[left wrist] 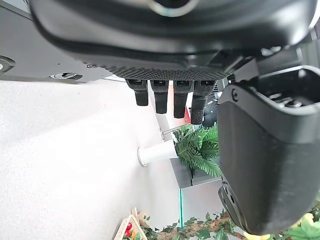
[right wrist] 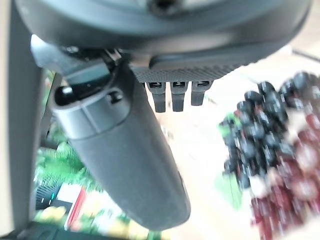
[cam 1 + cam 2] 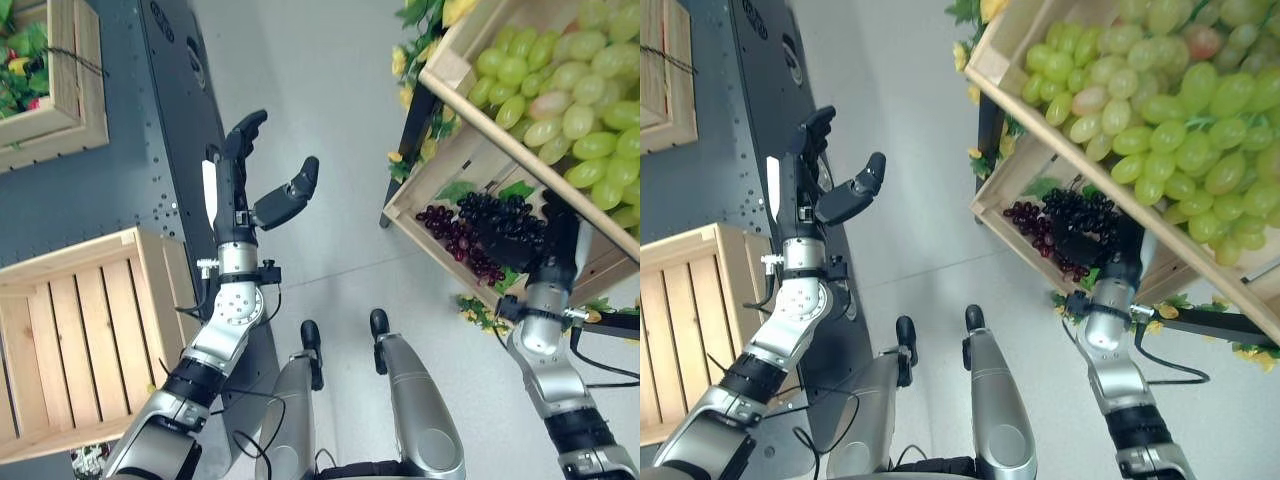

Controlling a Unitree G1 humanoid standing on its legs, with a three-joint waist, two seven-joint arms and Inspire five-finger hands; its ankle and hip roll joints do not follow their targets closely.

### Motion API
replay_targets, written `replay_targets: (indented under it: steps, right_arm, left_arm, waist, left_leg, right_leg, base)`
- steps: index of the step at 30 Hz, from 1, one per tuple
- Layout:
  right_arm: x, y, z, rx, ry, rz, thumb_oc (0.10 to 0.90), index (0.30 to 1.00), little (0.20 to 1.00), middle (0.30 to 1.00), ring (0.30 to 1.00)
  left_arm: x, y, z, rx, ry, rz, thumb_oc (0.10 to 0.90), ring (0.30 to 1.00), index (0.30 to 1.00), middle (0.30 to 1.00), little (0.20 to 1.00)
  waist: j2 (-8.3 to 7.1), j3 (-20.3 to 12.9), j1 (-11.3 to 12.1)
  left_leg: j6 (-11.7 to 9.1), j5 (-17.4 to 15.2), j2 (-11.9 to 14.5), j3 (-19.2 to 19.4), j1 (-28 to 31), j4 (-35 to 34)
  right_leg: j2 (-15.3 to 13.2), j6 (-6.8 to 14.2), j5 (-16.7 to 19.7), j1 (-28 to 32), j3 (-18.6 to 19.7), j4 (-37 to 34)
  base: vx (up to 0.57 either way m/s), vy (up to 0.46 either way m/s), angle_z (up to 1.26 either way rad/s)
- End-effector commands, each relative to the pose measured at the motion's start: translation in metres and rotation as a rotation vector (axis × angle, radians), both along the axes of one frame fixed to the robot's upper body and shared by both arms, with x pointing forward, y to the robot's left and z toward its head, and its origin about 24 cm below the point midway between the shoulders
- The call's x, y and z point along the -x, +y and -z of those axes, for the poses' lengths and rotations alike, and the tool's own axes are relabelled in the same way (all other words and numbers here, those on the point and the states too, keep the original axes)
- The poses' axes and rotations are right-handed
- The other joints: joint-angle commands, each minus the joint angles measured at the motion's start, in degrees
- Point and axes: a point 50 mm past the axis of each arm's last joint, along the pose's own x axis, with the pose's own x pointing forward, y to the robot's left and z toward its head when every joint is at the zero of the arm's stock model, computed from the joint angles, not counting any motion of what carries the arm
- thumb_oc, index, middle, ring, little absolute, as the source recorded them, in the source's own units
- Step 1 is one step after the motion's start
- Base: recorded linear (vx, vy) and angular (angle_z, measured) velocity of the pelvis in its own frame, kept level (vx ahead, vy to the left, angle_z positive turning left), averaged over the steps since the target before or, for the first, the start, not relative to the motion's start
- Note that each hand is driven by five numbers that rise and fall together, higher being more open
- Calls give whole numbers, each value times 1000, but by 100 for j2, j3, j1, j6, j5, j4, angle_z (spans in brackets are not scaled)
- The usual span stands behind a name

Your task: Pick up the fruits from the basket on one side to the basket on the other side

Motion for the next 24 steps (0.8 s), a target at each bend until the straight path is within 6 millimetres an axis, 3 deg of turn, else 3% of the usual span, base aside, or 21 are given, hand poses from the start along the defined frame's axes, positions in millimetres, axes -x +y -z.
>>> replay_targets:
  steps: [1,4,6,10,14,24]
  right_arm:
    - [-1,14,-61,-105,-322,-265,800,900,900,900,900]
    - [-3,30,-42,-131,-207,-458,800,900,900,900,900]
    - [-4,37,-29,-178,-132,-541,800,900,900,900,900]
    - [-4,42,-18,-211,-89,-600,800,900,900,900,900]
    - [0,61,8,-264,41,-727,800,900,900,900,900]
    - [22,87,73,-470,296,-711,800,900,900,900,900]
  left_arm:
    - [12,5,-53,-9,-278,41,800,900,900,900,900]
    - [13,12,-41,-19,-236,41,800,900,900,900,900]
    - [17,17,-32,-25,-195,45,800,900,900,900,900]
    - [19,21,-22,-27,-155,51,800,900,900,900,900]
    - [23,22,-1,-29,-48,108,800,900,900,900,900]
    - [42,10,48,-53,191,296,800,900,900,900,900]
  waist:
    - [-319,-86,42]
    - [-321,-133,157]
    - [-311,-370,267]
    - [-312,-569,354]
    - [-290,-994,545]
    - [-185,-1736,801]
  left_leg:
    - [313,-349,-450,404,199,122]
    - [268,-245,-473,285,687,-249]
    - [230,-118,-490,156,961,-630]
    - [200,-13,-512,52,1199,-952]
    - [140,226,-526,-239,1680,-1706]
    - [132,435,-481,-581,2152,-2351]
  right_leg:
    - [58,-18,145,936,-445,-838]
    - [46,-4,165,1454,-483,-1160]
    - [60,2,201,1748,-497,-1478]
    - [61,16,246,1996,-544,-1741]
    - [41,46,334,2425,-666,-2203]
    - [-60,67,468,2822,-881,-2623]
  base:
    - [44,30,6]
    - [52,30,10]
    - [89,21,17]
    - [67,19,18]
    - [79,27,18]
    - [62,29,24]
